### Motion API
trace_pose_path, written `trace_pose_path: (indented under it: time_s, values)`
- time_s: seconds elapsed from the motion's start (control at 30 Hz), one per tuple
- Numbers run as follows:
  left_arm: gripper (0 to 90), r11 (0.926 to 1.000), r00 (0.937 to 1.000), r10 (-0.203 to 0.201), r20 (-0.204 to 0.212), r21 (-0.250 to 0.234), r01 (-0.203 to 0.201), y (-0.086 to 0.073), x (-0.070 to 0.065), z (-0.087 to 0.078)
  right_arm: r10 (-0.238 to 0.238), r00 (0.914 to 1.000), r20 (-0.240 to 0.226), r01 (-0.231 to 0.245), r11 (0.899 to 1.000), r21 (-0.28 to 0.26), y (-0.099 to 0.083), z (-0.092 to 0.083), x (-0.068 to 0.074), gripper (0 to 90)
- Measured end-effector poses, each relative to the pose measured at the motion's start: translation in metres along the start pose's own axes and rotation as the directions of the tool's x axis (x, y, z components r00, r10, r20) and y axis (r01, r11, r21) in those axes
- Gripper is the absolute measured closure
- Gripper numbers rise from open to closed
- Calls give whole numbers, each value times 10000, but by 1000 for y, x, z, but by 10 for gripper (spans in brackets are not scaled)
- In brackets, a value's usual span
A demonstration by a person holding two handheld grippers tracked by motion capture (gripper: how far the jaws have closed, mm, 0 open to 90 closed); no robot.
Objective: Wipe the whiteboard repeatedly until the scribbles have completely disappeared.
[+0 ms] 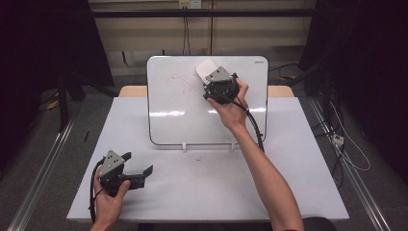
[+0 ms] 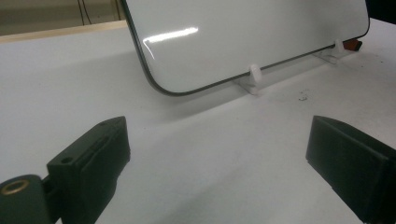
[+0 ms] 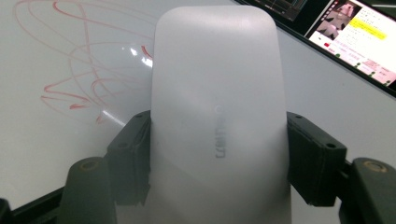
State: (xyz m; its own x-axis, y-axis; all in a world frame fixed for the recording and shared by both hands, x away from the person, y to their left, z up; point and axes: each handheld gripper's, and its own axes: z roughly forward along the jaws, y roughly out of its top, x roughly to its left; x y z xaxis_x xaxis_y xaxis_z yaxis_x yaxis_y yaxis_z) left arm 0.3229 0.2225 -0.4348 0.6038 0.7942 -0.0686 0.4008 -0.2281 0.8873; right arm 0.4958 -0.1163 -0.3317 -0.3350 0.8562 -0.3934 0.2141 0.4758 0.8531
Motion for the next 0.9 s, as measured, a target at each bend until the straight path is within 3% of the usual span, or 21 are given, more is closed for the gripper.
trace_pose_path:
  time_s: [0.17, 0.43, 0.63, 0.77, 0.83, 0.9]
  values:
    - [60, 10000, 10000, -58, 41, 1, 58, 0, -1, 2, 44, 9989, 457, -39, 9999, -118, -1, -1, 12, 317]
    - [61, 10000, 10000, -43, 10, 18, 43, 0, -1, 3, -196, 9991, 363, 208, 9993, -306, 0, 2, 38, 317]
    - [61, 10000, 10000, 89, 31, 40, -89, 1, -2, 3, -761, 9971, -77, 758, 9964, -373, 2, 4, 70, 317]
    - [61, 10000, 10000, 88, 2, -24, -88, 1, -1, 1, -1485, 9873, -559, 1469, 9886, -322, 4, 5, 100, 317]
    - [61, 10000, 10000, 41, 2, -42, -41, 0, 0, 1, -1607, 9857, -503, 1592, 9867, -336, 4, 6, 104, 317]
    - [60, 10000, 10000, 16, 26, 2, -16, 0, 1, 1, -1428, 9868, -769, 1408, 9896, -308, 5, 7, 98, 317]
